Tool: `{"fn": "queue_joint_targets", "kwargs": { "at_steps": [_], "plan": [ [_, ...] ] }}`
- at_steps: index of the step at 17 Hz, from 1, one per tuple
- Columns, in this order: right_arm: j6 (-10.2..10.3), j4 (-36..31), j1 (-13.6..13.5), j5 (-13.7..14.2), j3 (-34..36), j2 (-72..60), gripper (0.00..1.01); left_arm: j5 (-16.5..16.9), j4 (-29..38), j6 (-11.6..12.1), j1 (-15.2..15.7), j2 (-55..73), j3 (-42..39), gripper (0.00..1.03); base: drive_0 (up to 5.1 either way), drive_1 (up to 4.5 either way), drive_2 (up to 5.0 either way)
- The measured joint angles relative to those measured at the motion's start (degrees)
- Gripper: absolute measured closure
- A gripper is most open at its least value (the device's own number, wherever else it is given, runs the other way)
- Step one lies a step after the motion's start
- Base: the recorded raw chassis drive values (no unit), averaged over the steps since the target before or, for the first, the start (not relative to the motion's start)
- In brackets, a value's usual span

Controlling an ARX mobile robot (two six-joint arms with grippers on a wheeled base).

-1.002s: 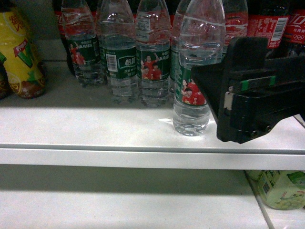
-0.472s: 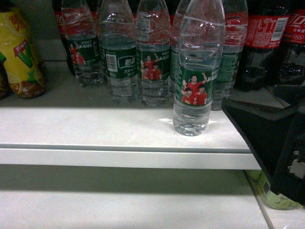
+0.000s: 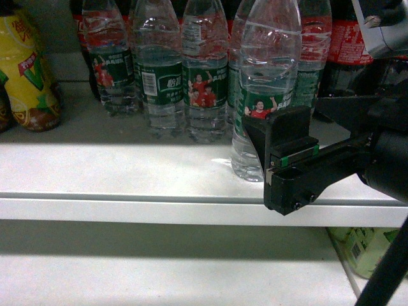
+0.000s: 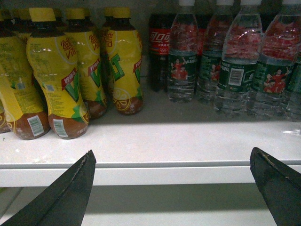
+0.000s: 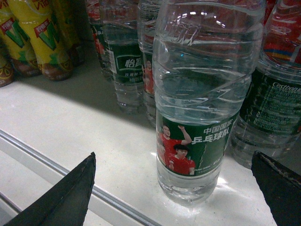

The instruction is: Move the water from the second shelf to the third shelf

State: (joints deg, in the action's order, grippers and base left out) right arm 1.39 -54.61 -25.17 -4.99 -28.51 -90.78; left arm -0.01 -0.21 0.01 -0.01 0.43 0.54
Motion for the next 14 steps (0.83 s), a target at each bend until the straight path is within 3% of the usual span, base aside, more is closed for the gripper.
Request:
{"fn": "queue_joint_targets", "kwargs": {
  "at_steps": [7, 14],
  "plan": [
    [-1.46, 1.46, -0.07, 3.15, -4.98, -3.91, 0.03, -0.02, 0.00, -0.02, 0.00, 0.00, 0.00, 0.05, 0.0, 0.00, 0.0],
    [-0.76, 1.84, -1.70, 7.21, -11.02, -10.23, 0.03, 0.00, 0.00, -0.02, 0.00, 0.00, 0.00, 0.05, 0.0, 0.00, 0.0]
  ]
}}
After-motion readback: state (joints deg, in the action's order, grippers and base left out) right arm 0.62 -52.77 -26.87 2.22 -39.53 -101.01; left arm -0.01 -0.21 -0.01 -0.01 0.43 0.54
